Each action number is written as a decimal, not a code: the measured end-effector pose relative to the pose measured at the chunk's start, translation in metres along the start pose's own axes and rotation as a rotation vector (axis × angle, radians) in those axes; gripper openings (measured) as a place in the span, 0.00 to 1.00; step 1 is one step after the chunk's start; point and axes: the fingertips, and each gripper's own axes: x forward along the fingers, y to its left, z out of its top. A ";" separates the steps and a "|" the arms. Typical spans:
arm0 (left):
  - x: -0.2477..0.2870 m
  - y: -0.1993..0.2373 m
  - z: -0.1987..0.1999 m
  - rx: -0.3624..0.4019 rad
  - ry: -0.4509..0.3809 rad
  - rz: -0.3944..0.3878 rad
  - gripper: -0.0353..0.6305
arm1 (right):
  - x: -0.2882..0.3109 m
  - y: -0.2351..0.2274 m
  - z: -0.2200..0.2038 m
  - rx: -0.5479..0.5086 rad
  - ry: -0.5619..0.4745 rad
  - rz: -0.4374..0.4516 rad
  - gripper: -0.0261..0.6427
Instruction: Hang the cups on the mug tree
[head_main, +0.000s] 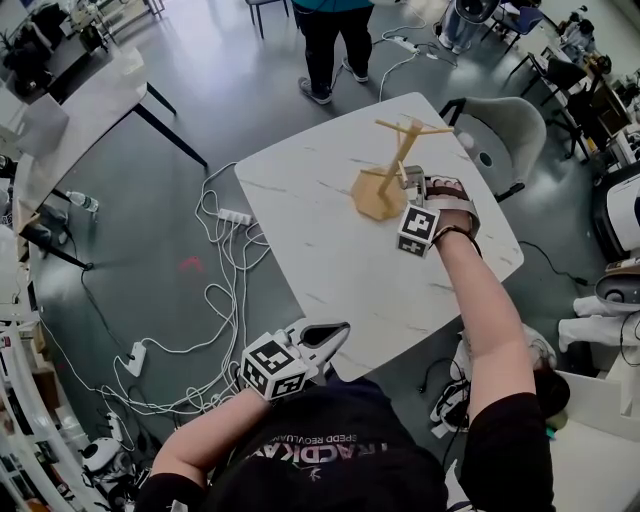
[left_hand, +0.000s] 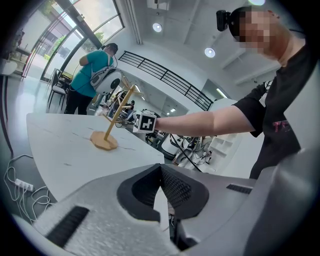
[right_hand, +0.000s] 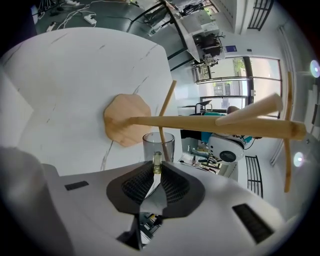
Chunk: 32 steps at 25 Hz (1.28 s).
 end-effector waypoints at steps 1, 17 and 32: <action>0.000 0.001 0.000 0.000 0.000 -0.002 0.05 | 0.000 0.000 0.001 -0.004 0.002 -0.002 0.10; 0.011 -0.001 0.010 0.027 0.028 -0.059 0.05 | -0.014 0.020 0.012 -0.026 -0.038 0.014 0.11; 0.019 -0.011 0.012 0.055 0.055 -0.087 0.05 | -0.077 0.043 0.030 0.703 -0.364 0.266 0.06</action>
